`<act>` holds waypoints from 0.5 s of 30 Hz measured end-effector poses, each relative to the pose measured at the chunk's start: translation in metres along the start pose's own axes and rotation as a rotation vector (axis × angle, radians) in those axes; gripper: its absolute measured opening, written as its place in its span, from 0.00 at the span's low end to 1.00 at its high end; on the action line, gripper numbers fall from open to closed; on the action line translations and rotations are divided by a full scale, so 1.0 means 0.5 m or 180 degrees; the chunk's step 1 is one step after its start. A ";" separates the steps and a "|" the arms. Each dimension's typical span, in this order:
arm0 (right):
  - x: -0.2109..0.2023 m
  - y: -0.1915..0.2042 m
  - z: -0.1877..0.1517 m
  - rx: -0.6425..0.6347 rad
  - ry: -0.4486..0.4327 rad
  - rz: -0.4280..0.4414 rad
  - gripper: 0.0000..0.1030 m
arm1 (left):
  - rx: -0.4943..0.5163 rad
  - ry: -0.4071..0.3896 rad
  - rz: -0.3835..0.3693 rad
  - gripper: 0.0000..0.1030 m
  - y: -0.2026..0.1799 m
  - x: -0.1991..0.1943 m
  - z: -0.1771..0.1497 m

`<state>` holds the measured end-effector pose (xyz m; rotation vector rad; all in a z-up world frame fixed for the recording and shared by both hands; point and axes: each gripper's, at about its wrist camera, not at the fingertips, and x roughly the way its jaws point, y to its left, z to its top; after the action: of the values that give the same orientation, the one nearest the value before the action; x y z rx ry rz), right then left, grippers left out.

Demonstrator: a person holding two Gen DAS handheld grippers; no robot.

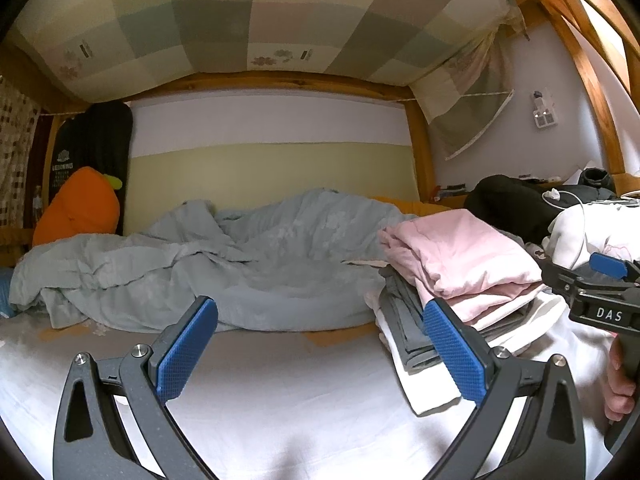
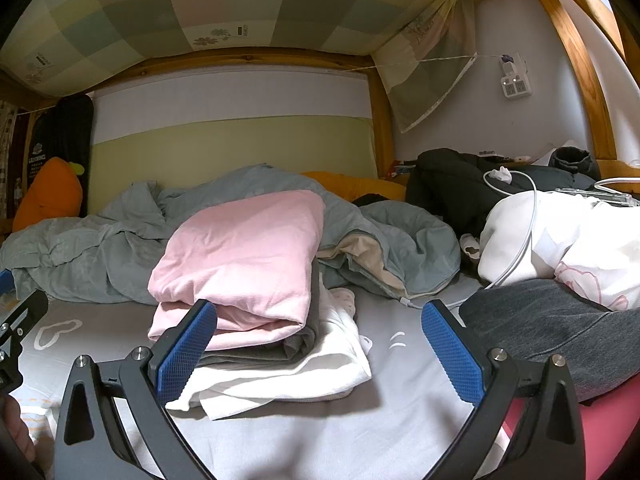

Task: Fold small clothes

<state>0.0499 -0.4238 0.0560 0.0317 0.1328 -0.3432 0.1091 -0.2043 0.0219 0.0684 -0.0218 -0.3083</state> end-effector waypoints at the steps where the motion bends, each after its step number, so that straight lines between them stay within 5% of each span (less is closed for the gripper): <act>1: -0.001 0.000 0.000 -0.0001 -0.0005 -0.0002 1.00 | 0.0007 -0.0017 0.0009 0.99 -0.001 -0.002 0.000; 15: 0.001 0.004 -0.003 -0.0012 -0.0022 0.0029 1.00 | -0.0006 0.0043 0.0026 0.99 0.003 0.006 0.003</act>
<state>0.0505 -0.4221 0.0543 0.0275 0.1263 -0.3340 0.1126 -0.2039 0.0234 0.0684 -0.0084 -0.2996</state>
